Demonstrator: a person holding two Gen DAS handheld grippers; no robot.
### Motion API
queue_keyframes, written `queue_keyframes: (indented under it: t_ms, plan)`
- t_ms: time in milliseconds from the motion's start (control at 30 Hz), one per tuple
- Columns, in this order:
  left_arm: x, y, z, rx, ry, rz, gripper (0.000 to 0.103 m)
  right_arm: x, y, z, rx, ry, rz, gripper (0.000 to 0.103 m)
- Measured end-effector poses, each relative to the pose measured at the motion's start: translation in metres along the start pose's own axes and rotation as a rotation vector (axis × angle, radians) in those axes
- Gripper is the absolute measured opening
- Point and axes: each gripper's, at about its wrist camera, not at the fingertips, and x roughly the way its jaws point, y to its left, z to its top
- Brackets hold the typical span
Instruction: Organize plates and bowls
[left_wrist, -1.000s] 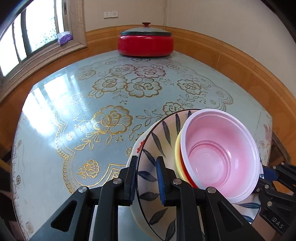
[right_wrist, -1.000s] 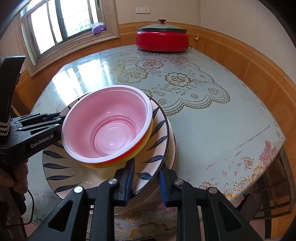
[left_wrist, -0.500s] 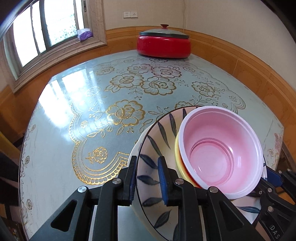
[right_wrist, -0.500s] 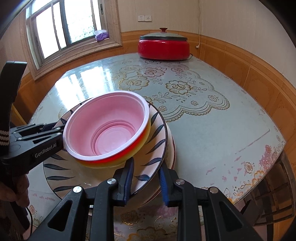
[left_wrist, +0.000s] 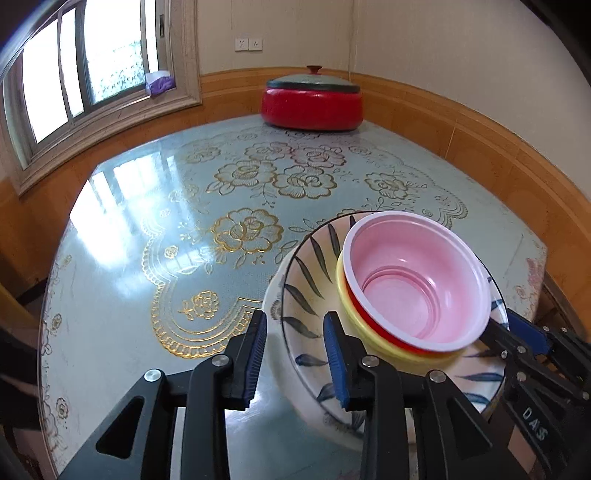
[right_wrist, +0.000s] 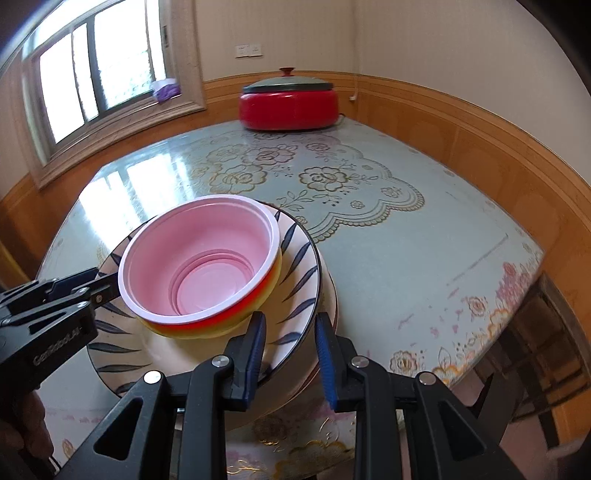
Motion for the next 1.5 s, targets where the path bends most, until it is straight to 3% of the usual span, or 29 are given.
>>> queue_keyframes:
  t_ms: [100, 333, 400, 567, 667, 900, 1500]
  plan:
    - [-0.014, 0.005, -0.005, 0.015, -0.031, -0.027, 0.044, -0.021, 0.003, -0.006, 0.046, -0.054, -0.042, 0.028]
    - [-0.044, 0.007, -0.029, 0.061, -0.103, -0.081, 0.059, -0.05, 0.008, -0.028, 0.144, -0.081, -0.155, 0.036]
    - [-0.049, 0.005, -0.037, 0.076, -0.123, -0.09, 0.067, -0.057, 0.008, -0.035, 0.163, -0.084, -0.186, 0.039]
    - [-0.053, -0.001, -0.057, 0.114, -0.136, -0.119, 0.073, -0.073, 0.012, -0.054, 0.214, -0.127, -0.252, 0.04]
    - [-0.051, 0.002, -0.065, 0.104, -0.13, -0.131, 0.074, -0.079, 0.018, -0.06, 0.217, -0.156, -0.255, 0.041]
    - [-0.052, 0.012, -0.066, 0.079, -0.152, -0.114, 0.095, -0.076, 0.026, -0.067, 0.232, -0.139, -0.231, 0.041]
    - [-0.048, 0.01, -0.066, 0.111, -0.129, -0.159, 0.103, -0.078, 0.034, -0.07, 0.276, -0.166, -0.267, 0.041]
